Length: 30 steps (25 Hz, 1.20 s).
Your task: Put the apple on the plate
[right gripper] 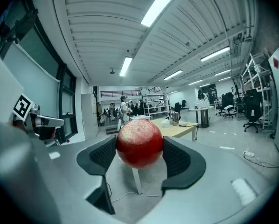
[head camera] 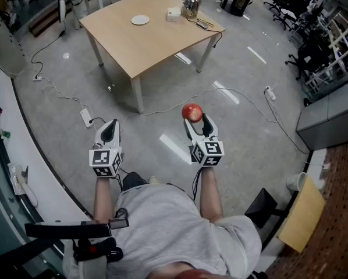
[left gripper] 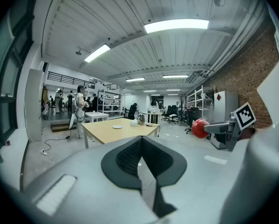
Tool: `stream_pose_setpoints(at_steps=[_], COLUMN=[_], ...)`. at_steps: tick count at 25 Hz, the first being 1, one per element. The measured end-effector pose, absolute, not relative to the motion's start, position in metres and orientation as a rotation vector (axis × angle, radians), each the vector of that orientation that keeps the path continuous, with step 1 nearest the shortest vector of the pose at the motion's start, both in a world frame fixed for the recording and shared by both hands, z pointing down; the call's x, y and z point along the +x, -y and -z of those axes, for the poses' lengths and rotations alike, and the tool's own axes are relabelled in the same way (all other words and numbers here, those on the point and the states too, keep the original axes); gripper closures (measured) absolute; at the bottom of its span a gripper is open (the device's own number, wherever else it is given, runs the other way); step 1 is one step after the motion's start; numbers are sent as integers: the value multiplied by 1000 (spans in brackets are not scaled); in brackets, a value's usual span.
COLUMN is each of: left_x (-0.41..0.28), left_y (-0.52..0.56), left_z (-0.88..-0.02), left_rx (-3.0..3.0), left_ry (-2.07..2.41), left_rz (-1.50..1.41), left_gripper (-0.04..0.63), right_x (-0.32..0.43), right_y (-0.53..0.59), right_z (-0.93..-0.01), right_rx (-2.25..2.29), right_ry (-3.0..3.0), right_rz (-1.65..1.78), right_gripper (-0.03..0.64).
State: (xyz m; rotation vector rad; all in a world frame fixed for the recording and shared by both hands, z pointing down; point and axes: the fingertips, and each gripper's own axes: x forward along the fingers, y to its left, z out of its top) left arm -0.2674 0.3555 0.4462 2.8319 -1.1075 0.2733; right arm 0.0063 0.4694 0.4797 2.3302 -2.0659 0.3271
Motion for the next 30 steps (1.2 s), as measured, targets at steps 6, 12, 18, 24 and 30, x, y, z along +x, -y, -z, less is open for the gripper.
stream_pose_setpoints(at_steps=[6, 12, 18, 24, 30], left_x=[-257, -248, -236, -212, -177], left_y=[-367, -364, -348, -314, -265], left_z=[-444, -444, -447, -446, -453], left_rx=[2840, 2838, 2848, 2858, 2849], left_ry=[1095, 1086, 1072, 1053, 1016], left_rz=[-284, -297, -336, -328, -300], left_gripper=[575, 575, 575, 575, 575], right_x=[17, 20, 26, 45, 75], right_y=[-480, -476, -460, -431, -392], right_z=[-475, -477, -483, -479, -478], right_rx=[2368, 2347, 2342, 2345, 2350], right_ry=[2092, 2103, 2107, 2100, 2070], right_rz=[-342, -341, -364, -328, -322], right_gripper=[296, 296, 296, 296, 295])
